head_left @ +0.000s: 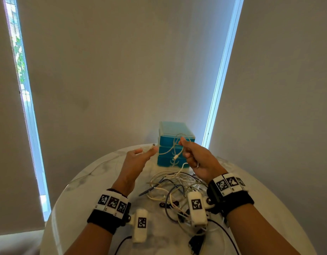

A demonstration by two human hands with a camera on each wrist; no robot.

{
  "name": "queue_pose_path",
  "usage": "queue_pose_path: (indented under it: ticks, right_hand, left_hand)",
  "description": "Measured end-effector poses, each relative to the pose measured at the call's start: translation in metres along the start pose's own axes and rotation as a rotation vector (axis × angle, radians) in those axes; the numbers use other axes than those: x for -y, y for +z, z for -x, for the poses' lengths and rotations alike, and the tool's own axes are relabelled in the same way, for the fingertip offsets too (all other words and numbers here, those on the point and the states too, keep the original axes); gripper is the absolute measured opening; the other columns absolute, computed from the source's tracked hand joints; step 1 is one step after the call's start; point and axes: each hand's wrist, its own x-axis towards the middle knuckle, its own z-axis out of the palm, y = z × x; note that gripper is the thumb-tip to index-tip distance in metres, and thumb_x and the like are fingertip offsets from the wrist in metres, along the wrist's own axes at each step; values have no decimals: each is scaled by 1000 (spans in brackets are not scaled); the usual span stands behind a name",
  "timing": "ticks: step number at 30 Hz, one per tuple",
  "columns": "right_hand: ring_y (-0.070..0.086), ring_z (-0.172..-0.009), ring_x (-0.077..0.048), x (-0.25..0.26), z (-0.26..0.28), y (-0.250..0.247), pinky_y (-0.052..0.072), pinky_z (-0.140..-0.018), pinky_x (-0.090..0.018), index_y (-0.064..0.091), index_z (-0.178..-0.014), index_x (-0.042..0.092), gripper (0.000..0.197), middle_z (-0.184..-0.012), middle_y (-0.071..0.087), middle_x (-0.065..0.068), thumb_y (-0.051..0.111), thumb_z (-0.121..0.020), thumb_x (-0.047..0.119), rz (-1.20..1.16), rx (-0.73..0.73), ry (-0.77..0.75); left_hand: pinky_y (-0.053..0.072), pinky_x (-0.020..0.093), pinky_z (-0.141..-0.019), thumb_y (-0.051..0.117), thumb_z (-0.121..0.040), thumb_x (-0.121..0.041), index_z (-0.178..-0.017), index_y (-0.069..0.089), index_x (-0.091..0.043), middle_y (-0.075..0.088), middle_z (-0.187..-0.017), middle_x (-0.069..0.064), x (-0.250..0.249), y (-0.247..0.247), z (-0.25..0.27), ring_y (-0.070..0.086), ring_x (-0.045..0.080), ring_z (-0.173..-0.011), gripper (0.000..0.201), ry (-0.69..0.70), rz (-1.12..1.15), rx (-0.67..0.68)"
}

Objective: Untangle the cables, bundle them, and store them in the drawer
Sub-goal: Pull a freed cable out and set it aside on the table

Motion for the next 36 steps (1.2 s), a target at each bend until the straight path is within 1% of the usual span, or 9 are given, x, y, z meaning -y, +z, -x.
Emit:
queue_pose_path:
  ticks: [1, 6, 9, 17, 23, 28, 30, 33, 36]
  right_hand:
    - [41, -51, -6, -2, -1, 0, 32, -40, -13, 72, -117, 5, 29, -67, 53, 2, 70, -103, 30, 3, -19, -4]
    - [59, -59, -7, -6, 0, 8, 35, -41, -14, 71, -111, 6, 20, -78, 72, -2, 67, -105, 25, -42, -23, 17]
    - [57, -64, -8, -14, 4, 20, 33, -39, -15, 71, -113, 5, 20, -99, 80, -8, 64, -107, 22, -30, 17, 12]
    - [63, -64, -6, -25, 18, 42, 35, -44, -17, 68, -118, 12, 16, -110, 83, -7, 63, -108, 23, 51, 75, -10]
    - [54, -54, -10, -12, 15, 27, 42, -49, -23, 64, -118, 10, 35, -92, 77, -5, 63, -107, 43, 341, -20, 40]
    - [47, -57, -12, 4, 11, 3, 41, -48, -19, 68, -111, 4, 18, -76, 57, -7, 53, -107, 13, 323, -138, -45]
    - [52, -61, -12, 5, 15, -1, 45, -46, -16, 76, -111, 6, 19, -78, 62, -8, 58, -106, 7, 324, -94, -87]
    - [72, -81, -20, 0, 19, -7, 61, -72, -22, 78, -114, 7, 19, -100, 74, -16, 70, -99, 1, 236, -25, -138]
    - [80, -102, -28, -4, 21, -9, 66, -85, -29, 75, -121, 3, 29, -113, 79, -18, 80, -92, 4, 67, 3, -136]
  left_hand:
    - [55, 45, -101, 88, -77, -61, -142, 57, -14, 70, -124, 10, 0, 1, 1, 67, 25, -113, 86, -11, 25, -11]
    - [40, 29, -68, 68, -100, -50, -120, 65, -19, 55, -92, -4, -6, 9, 3, 46, 12, -74, 37, 3, 49, 61]
    - [28, 24, -53, 49, -110, -46, -116, 68, -13, 42, -72, -5, -7, 17, 2, 34, 8, -55, 38, -47, 260, 128]
    - [37, 26, -62, 47, -113, -43, -119, 73, -12, 56, -79, -6, -5, 19, 13, 41, 7, -64, 41, 169, 140, 124]
    - [39, 21, -60, 40, -115, -40, -97, 59, -18, 49, -77, -5, -7, 11, 8, 43, 7, -67, 35, 229, 229, -113]
    - [54, 34, -93, 29, -118, -35, -96, 54, -21, 68, -91, 3, -12, -2, 3, 65, 21, -93, 36, 289, 403, -175]
    - [55, 34, -84, 29, -118, -37, -100, 52, -19, 58, -75, 1, -15, -2, 4, 60, 19, -73, 34, 313, 485, -103]
    - [42, 29, -62, 40, -114, -43, -102, 55, -16, 38, -68, -5, -15, 1, 8, 36, 12, -61, 33, 324, 338, -60]
    - [33, 28, -53, 56, -105, -56, -102, 61, -19, 43, -64, -9, -14, 4, 14, 35, 9, -57, 38, 289, 127, 2]
